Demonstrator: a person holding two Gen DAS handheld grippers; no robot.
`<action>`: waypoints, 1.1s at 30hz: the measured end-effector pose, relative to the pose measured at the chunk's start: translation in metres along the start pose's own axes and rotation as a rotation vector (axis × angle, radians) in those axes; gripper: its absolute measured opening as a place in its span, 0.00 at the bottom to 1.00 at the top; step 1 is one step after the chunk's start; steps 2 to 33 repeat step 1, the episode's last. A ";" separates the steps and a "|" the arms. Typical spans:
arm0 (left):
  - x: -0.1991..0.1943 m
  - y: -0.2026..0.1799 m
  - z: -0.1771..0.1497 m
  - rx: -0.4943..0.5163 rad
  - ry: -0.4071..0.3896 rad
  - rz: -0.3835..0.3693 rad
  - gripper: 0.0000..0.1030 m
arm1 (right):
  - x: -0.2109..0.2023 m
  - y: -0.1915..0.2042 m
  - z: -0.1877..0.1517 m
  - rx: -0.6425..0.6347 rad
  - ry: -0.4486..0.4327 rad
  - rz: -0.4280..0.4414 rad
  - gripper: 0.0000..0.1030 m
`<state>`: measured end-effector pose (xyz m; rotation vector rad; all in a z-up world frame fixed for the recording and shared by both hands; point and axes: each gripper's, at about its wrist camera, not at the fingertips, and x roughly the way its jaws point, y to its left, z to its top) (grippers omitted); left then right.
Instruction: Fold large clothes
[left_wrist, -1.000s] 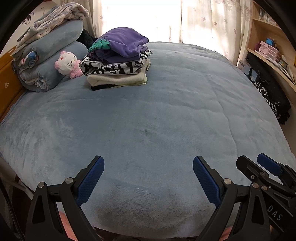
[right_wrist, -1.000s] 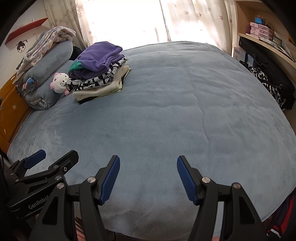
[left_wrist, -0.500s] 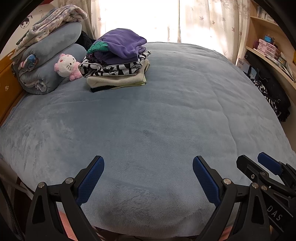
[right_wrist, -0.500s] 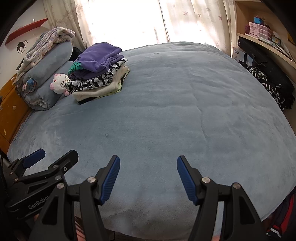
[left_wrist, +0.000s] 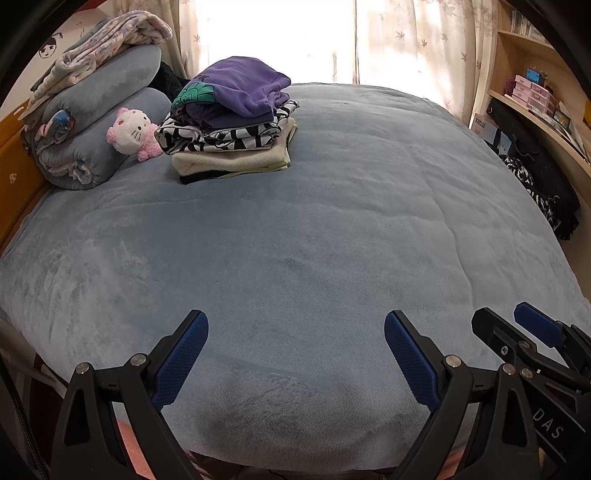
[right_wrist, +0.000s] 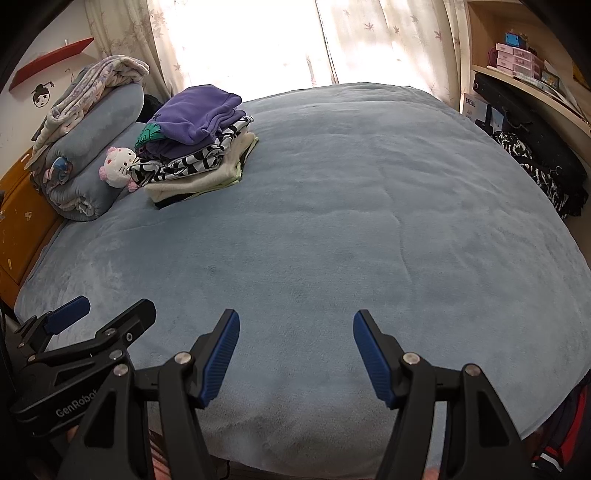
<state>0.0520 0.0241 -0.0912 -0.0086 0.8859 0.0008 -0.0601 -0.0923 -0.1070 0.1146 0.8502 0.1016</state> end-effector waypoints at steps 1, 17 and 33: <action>0.000 0.001 0.000 0.001 0.002 -0.001 0.92 | 0.000 0.000 0.000 0.002 0.000 -0.002 0.62; 0.000 0.001 0.000 0.001 0.002 -0.001 0.92 | 0.000 0.000 0.000 0.002 0.000 -0.002 0.62; 0.000 0.001 0.000 0.001 0.002 -0.001 0.92 | 0.000 0.000 0.000 0.002 0.000 -0.002 0.62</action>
